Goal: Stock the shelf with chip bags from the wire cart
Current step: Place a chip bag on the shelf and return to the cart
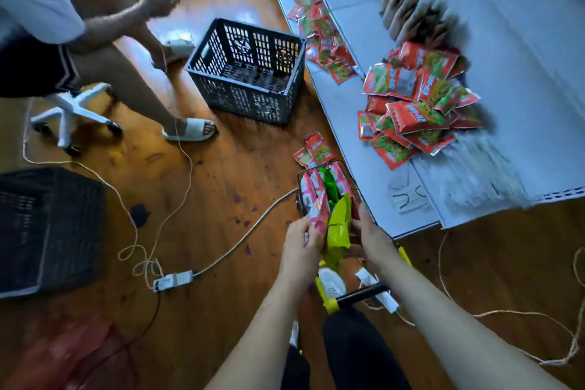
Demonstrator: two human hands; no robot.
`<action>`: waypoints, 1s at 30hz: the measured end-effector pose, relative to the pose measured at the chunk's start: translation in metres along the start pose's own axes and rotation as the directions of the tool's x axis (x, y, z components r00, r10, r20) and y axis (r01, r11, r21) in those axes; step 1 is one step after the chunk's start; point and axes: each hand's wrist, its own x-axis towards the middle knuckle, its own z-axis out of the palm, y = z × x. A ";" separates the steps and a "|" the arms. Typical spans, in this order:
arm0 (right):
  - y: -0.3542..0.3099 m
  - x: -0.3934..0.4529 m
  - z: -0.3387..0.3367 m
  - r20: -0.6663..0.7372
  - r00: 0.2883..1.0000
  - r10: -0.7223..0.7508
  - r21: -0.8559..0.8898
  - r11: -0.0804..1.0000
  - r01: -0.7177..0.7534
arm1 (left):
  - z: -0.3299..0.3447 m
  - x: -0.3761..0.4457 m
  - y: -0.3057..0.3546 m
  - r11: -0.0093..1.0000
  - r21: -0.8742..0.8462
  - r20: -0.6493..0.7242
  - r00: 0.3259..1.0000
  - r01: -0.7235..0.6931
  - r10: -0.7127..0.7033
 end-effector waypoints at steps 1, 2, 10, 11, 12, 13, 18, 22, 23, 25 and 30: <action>-0.010 -0.021 -0.006 -0.030 1.000 0.003 0.031 1.000 -0.002 | -0.012 -0.009 0.016 0.999 -0.038 0.020 1.000 -0.005 0.006; -0.015 -0.038 -0.013 -0.032 0.999 -0.037 0.025 0.999 0.038 | -0.025 -0.019 0.032 0.999 -0.046 0.048 0.999 0.011 -0.008; -0.072 -0.204 -0.086 -0.363 0.876 -0.319 0.040 0.933 0.357 | -0.071 -0.117 0.205 0.968 -0.250 0.291 0.952 -0.022 0.096; -0.072 -0.221 -0.097 -0.419 0.846 -0.329 0.015 0.929 0.369 | -0.065 -0.133 0.224 0.960 -0.266 0.305 0.937 -0.086 0.169; -0.072 -0.238 -0.109 -0.466 0.810 -0.356 -0.022 0.920 0.391 | -0.058 -0.150 0.240 0.954 -0.254 0.326 0.915 -0.159 0.239; -0.071 -0.255 -0.121 -0.528 0.770 -0.358 -0.048 0.918 0.393 | -0.049 -0.170 0.253 0.937 -0.259 0.350 0.881 -0.235 0.318; -0.026 -0.336 -0.181 -0.753 0.570 -0.329 -0.181 0.936 0.301 | 0.022 -0.256 0.291 0.869 -0.325 0.412 0.771 -0.373 0.485; 0.047 -0.416 -0.234 -0.795 0.551 -0.252 -0.034 0.927 0.374 | 0.096 -0.323 0.312 0.877 -0.349 0.524 0.707 -0.330 0.474; 0.070 -0.437 -0.249 -0.793 0.561 -0.235 0.031 0.906 0.423 | 0.117 -0.342 0.314 0.878 -0.350 0.562 0.678 -0.326 0.475; 0.120 -0.483 -0.277 -0.792 0.581 -0.184 0.135 0.876 0.462 | 0.162 -0.387 0.315 0.901 -0.322 0.650 0.623 -0.292 0.434; 0.260 -0.599 -0.320 -0.796 0.604 -0.026 0.326 0.824 0.464 | 0.285 -0.521 0.292 0.983 -0.177 0.875 0.450 -0.048 0.179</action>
